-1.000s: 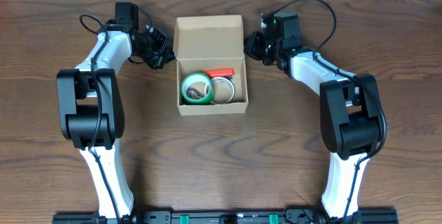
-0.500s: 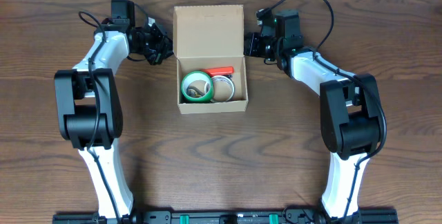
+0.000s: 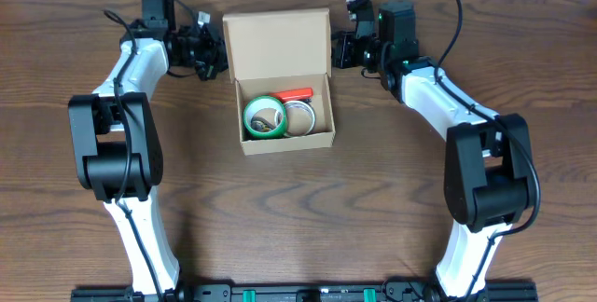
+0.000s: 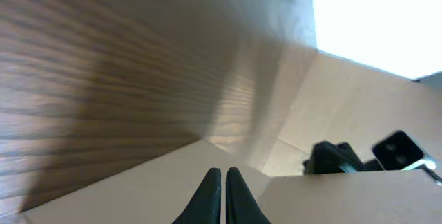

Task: Pack container
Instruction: 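Fold the lid flaps forward with both grippers to close the box, then press the closed lid down with the right gripper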

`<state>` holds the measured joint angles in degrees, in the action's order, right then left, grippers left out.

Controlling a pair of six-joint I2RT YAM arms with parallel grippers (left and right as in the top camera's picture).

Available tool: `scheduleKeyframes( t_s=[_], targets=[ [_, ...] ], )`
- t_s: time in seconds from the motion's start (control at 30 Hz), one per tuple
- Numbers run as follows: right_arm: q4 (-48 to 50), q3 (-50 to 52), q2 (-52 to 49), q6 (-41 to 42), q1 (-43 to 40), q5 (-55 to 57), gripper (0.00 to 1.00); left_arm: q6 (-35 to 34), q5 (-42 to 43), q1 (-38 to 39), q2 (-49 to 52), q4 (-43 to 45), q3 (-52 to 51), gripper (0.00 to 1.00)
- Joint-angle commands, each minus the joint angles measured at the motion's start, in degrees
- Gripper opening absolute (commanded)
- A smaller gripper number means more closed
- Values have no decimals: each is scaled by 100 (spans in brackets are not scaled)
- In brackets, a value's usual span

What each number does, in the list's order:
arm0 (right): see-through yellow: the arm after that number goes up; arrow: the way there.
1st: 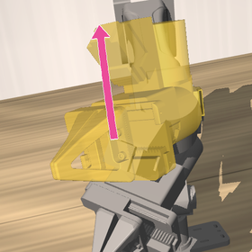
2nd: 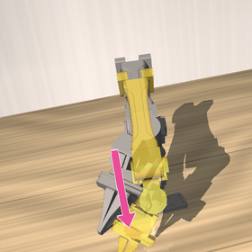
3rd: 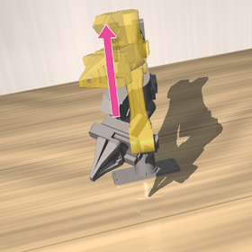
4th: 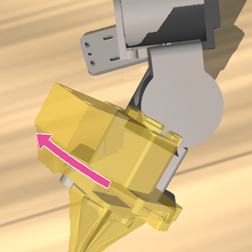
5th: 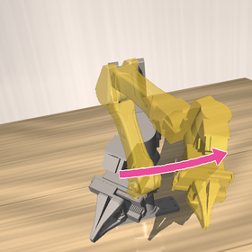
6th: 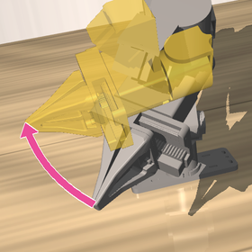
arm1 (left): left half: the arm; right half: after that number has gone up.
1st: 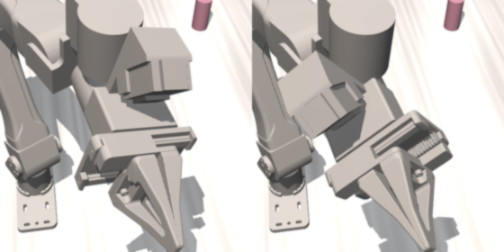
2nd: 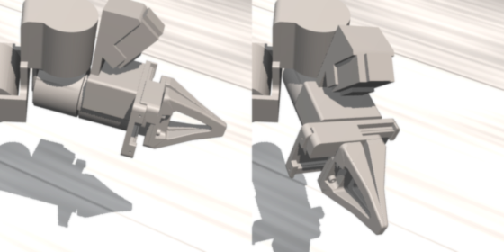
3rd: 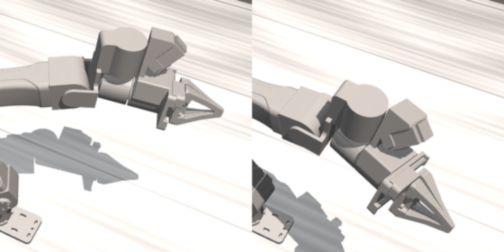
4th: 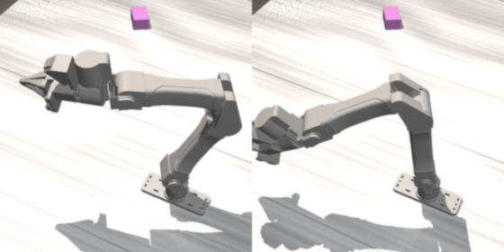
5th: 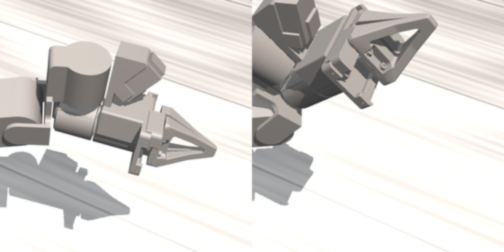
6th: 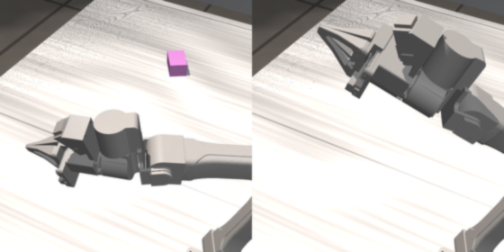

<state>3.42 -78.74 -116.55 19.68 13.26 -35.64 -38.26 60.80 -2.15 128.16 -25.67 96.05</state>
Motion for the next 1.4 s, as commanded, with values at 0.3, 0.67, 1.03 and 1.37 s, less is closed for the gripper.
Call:
scheduleKeyframes(
  t_s=[0.3, 0.67, 1.03, 1.37],
  targets=[
    [-1235, -33, 874, -719, 109, -116, 1, 1274, 319, -17, 105, -1473, 774, 5],
    [-2968, -33, 1709, -638, 953, 1274, 1, 2369, -1591, -9, 105, -4236, 1860, 5],
    [-3838, -35, 1700, -459, 2070, 2601, 1, 2256, -3600, -9, 105, -5552, 2988, 6],
    [-4148, -35, 1204, -380, 2441, 2876, 1, 2085, -4044, -9, 105, -5827, 3176, 6]
  ],
)
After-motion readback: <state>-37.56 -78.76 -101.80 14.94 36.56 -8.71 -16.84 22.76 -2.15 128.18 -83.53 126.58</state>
